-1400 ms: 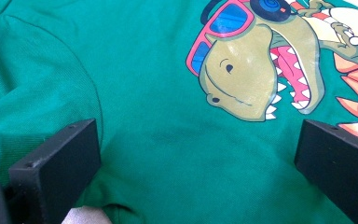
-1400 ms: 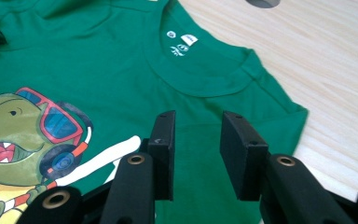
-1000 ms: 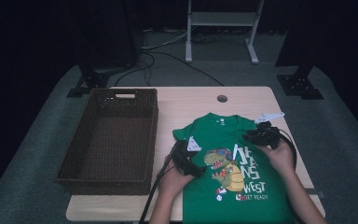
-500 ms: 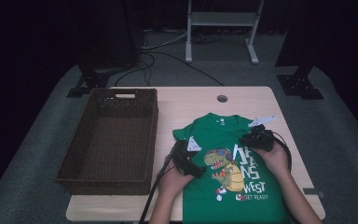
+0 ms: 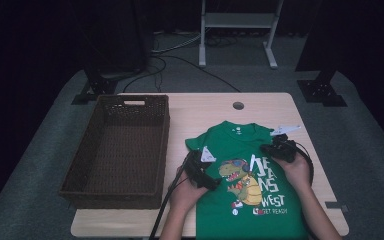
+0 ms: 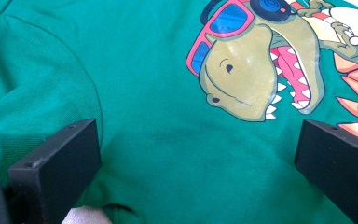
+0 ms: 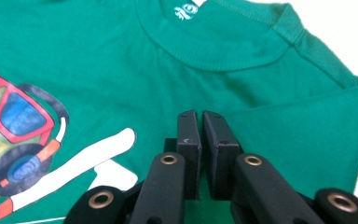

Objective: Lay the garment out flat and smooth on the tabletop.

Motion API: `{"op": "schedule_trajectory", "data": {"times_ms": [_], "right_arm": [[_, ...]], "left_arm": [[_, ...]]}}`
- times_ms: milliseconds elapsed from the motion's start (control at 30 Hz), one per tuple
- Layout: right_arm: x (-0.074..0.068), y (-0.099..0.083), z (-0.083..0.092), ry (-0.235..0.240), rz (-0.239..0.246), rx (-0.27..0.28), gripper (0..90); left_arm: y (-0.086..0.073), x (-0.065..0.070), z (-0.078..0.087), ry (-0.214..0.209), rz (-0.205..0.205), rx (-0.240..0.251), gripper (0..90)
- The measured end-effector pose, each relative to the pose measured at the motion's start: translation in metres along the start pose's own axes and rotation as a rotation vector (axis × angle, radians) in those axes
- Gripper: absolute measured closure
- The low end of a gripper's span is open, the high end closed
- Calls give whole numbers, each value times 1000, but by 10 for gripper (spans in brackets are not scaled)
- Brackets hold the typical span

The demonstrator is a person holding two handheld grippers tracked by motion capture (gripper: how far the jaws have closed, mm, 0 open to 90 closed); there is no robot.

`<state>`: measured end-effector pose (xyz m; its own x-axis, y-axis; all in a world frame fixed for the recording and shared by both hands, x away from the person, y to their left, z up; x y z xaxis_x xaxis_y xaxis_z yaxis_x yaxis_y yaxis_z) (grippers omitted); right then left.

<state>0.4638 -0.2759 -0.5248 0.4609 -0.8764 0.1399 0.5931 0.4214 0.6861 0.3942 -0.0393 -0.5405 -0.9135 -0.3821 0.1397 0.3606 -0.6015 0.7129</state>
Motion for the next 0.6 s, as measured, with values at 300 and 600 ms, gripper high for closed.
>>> {"op": "schedule_trajectory", "data": {"times_ms": [300, 600], "right_arm": [[10, 8, 12, 7, -2, 29, 863], [32, 6, 23, -4, -50, 60, 863]], "left_arm": [[0, 0, 0, -1, 0, 0, 0], [0, 0, 0, 0, 0, -1, 0]]}}
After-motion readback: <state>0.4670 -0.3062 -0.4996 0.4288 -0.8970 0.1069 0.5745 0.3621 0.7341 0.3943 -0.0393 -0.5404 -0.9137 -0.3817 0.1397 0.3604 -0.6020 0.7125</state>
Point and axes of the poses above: each handheld gripper's, and its own axes: z roughly backward along the jaws, y roughly out of its top, x roughly to its right, the point moved 8 cm from there along -z, roughly forward along the jaws, and after that the axes turned 13 degrees about -y, right-handed, at the moved point
